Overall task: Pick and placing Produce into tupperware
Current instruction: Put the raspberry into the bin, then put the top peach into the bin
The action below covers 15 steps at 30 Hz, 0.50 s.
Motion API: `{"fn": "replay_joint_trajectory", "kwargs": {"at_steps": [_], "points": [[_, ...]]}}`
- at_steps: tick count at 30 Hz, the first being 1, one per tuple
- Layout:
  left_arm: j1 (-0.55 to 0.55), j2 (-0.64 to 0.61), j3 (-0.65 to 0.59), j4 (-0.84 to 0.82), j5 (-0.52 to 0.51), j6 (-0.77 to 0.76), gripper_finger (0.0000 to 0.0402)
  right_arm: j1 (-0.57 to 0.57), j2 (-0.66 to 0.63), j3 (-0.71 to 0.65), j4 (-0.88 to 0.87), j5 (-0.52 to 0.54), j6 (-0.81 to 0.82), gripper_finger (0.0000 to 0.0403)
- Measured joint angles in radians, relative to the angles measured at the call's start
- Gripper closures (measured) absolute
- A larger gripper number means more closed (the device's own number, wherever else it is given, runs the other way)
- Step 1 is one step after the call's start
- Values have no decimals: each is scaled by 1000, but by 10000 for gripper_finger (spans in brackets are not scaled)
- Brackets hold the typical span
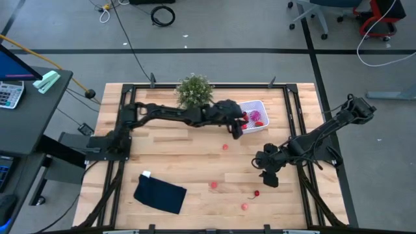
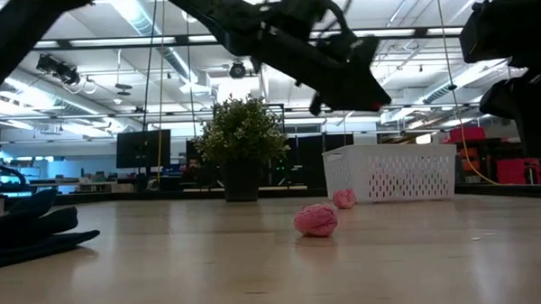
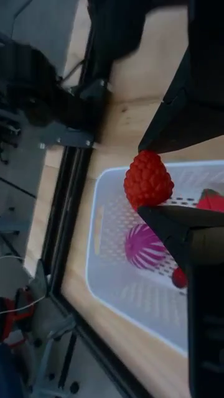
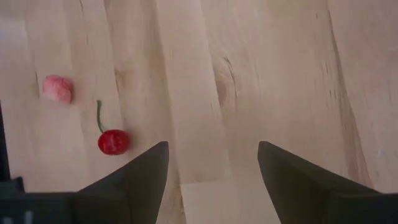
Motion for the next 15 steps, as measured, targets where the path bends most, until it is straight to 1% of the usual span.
{"fn": "replay_joint_trajectory", "kwargs": {"at_steps": [5,8,11,15], "points": [[6,136,164,-122,0,31,257,0,0,0,1,4,-1,147],[13,192,230,-171,-1,36,257,0,0,0,3,9,5,147],[24,224,262,-214,-1,54,245,0,0,0,6,35,14,147],[32,225,265,-260,-3,77,220,0,0,0,8,76,39,147]]}}
